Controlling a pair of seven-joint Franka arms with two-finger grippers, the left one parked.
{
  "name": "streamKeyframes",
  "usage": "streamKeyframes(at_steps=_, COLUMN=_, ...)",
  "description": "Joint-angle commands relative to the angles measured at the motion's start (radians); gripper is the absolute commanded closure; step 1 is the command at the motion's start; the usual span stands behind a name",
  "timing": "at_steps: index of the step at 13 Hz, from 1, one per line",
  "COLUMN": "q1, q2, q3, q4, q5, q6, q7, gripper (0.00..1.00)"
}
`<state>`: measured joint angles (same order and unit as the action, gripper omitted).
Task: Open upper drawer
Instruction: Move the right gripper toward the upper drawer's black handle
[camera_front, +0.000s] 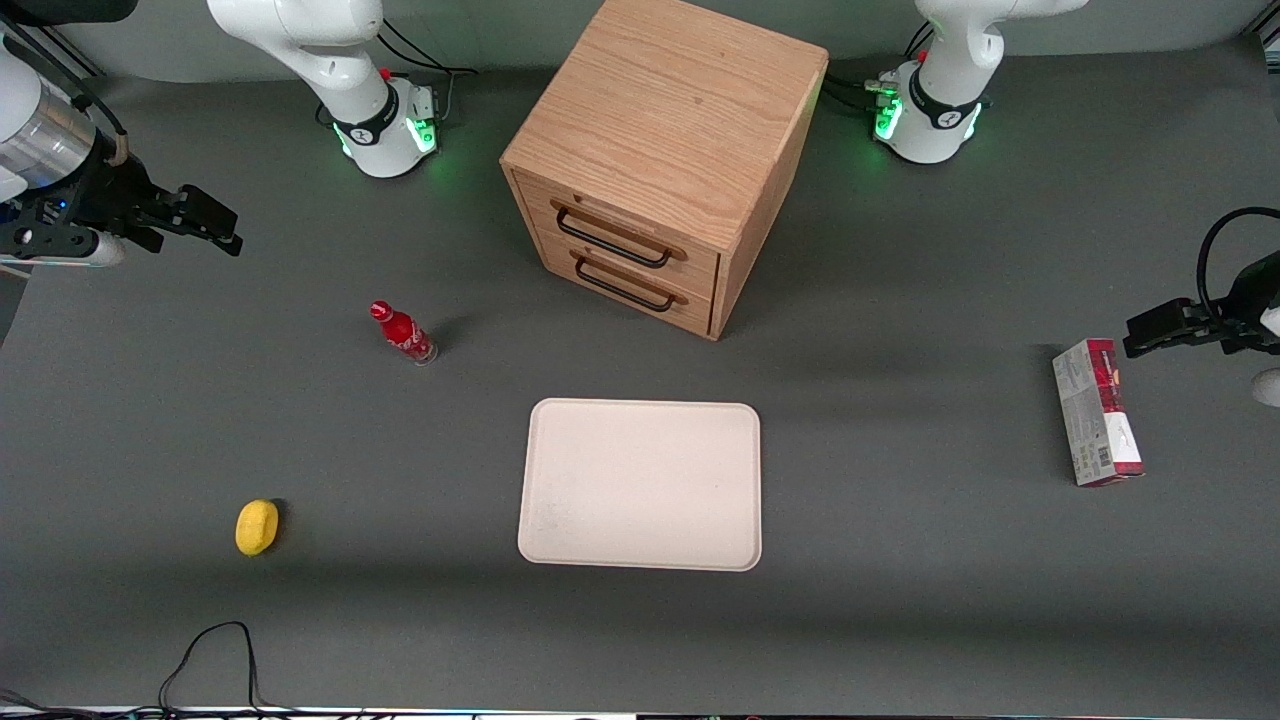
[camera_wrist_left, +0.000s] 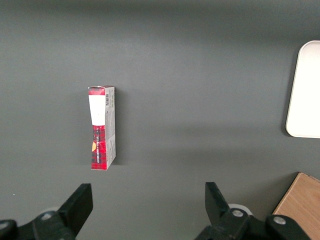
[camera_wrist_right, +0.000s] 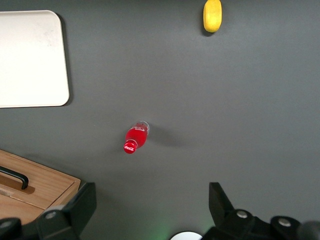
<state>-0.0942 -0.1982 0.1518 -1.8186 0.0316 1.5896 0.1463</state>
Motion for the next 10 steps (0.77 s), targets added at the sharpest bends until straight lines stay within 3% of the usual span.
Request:
streamKeyframes(at_steps=1, q1=0.011, q2=-0.003, q3=-0.011, q4=0.008, q5=0.024, q6=-0.005, q7=-0.016, gripper=0.00)
streamKeyframes(at_steps=5, q1=0.013, q2=0.074, q3=0.005, q4=0.088, q5=0.025, q6=-0.006, q7=-0.007, gripper=0.00)
streamKeyframes(at_steps=10, q1=0.022, q2=0.206, q3=0.246, q4=0.225, q5=0.024, q6=-0.008, q7=-0.007, gripper=0.00)
